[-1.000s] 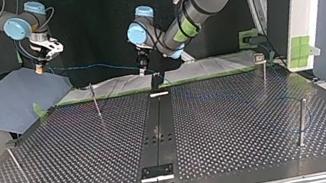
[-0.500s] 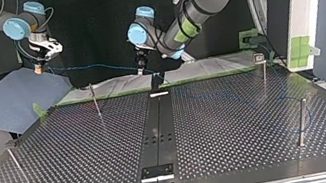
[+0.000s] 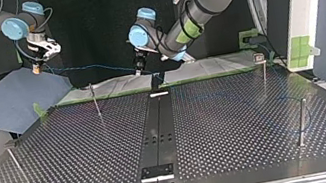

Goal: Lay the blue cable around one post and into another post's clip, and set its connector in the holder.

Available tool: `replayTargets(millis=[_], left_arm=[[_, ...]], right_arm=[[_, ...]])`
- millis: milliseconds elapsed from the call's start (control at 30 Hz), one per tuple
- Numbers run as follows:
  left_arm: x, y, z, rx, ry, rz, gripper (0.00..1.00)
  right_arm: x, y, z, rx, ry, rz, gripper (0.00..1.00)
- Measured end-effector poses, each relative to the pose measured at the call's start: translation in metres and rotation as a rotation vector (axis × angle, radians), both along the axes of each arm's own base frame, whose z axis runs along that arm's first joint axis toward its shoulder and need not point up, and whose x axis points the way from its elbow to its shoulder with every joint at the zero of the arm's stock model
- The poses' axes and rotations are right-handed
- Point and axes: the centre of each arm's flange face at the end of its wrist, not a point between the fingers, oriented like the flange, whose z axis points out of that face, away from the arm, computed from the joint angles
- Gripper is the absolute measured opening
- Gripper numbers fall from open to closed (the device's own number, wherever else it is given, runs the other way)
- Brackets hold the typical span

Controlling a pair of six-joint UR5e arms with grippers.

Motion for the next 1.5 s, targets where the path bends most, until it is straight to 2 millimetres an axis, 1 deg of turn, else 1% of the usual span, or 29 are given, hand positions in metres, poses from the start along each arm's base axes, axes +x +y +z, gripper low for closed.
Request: replayTargets(millis=[33, 100, 133, 200, 233, 267, 333, 367, 733, 767, 833, 867, 1100, 1333, 1500], left_arm=[[0.0, 0.0, 0.0, 0.0, 0.0, -0.001, 0.32], [0.0, 0.0, 0.0, -0.001, 0.001, -0.004, 0.23], [0.0, -0.001, 0.0, -0.001, 0.002, -0.006, 0.23], [-0.001, -0.001, 0.0, -0.001, 0.003, -0.012, 0.18], [-0.001, -0.001, 0.0, -0.002, 0.004, -0.014, 0.18], [-0.001, -0.002, 0.0, -0.002, 0.005, -0.017, 0.14], [-0.002, -0.002, 0.0, -0.002, 0.007, -0.022, 0.14], [-0.002, -0.002, 0.0, -0.002, 0.008, -0.024, 0.11], [-0.002, -0.003, 0.0, -0.004, 0.01, -0.036, 0.11], [-0.002, -0.003, 0.0, -0.003, 0.01, -0.037, 0.04], [-0.002, -0.003, 0.0, -0.003, 0.01, -0.039, 0.04], [-0.004, -0.005, 0.0, -0.001, 0.01, -0.046, 0.0], [-0.012, -0.015, 0.0, -0.009, 0.003, -0.093, 0.0], [-0.018, -0.024, 0.002, -0.022, -0.02, -0.095, 0.0], [-0.022, -0.031, 0.004, -0.054, -0.043, -0.089, 0.0]], right_arm=[[0.0, 0.0, 0.0, 0.0, 0.0, -0.001, 0.0], [-0.001, 0.0, 0.0, 0.0, 0.0, -0.002, 0.0], [-0.002, 0.0, 0.0, 0.0, 0.001, -0.003, 0.0], [-0.002, 0.0, 0.0, 0.0, 0.001, -0.004, 0.0], [-0.003, 0.0, 0.0, 0.001, 0.001, -0.005, 0.0], [-0.003, -0.001, 0.0, 0.001, 0.001, -0.006, 0.0], [-0.003, -0.001, 0.0, 0.001, 0.0, -0.007, 0.0], [-0.004, -0.001, 0.0, 0.001, 0.001, -0.007, 0.0], [-0.006, -0.001, 0.0, 0.0, 0.0, -0.013, 0.0], [-0.007, -0.001, 0.0, -0.001, 0.0, -0.014, 0.0], [-0.008, -0.002, 0.0, -0.001, 0.0, -0.015, 0.0], [-0.008, -0.002, 0.0, -0.002, 0.0, -0.017, 0.0], [-0.011, -0.003, 0.001, -0.007, 0.001, -0.021, 0.0], [-0.016, -0.004, 0.001, -0.011, 0.001, -0.029, 0.0], [-0.022, -0.009, 0.002, -0.018, 0.0, -0.042, 0.0]])
